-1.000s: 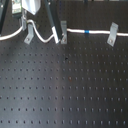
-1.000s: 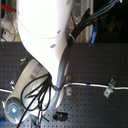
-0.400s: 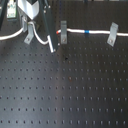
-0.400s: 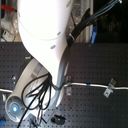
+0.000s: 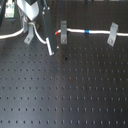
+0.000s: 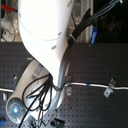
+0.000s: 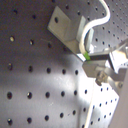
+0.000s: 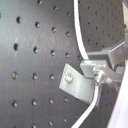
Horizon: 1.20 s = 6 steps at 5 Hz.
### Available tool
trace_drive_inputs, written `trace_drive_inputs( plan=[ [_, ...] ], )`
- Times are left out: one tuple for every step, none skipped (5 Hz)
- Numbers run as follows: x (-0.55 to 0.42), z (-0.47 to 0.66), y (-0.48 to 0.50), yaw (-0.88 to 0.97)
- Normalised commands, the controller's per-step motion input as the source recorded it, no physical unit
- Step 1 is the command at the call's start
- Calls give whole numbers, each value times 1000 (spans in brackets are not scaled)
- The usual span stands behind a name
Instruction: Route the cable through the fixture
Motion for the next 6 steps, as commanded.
trace_drive_inputs(
  plan=[
    [-139,115,142,200],
    [-1,264,4,246],
    [0,287,4,191],
    [-31,185,-38,91],
    [94,1,-138,209],
    [61,-58,-223,346]
  ],
)
